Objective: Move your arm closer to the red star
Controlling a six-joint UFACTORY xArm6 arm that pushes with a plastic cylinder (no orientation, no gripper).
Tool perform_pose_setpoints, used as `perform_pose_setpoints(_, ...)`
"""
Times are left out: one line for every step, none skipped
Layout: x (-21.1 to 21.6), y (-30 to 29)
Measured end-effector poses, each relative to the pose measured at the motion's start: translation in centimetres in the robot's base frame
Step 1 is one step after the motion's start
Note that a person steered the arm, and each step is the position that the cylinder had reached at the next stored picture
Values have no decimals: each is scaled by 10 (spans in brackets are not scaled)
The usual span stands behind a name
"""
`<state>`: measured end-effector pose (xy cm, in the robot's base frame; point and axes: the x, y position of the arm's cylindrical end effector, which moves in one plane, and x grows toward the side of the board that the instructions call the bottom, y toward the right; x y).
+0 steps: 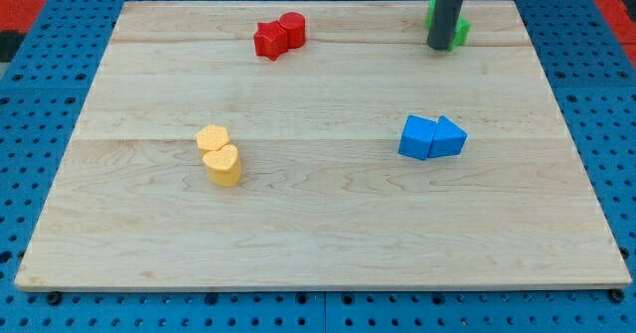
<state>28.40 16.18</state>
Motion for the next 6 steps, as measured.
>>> perform_pose_setpoints(0, -1)
perform_pose_setpoints(21, -6)
perform_pose_setpoints(64, -48)
perform_pose_setpoints(98, -125)
perform_pose_setpoints(97, -211)
perform_pose_setpoints(79, -273)
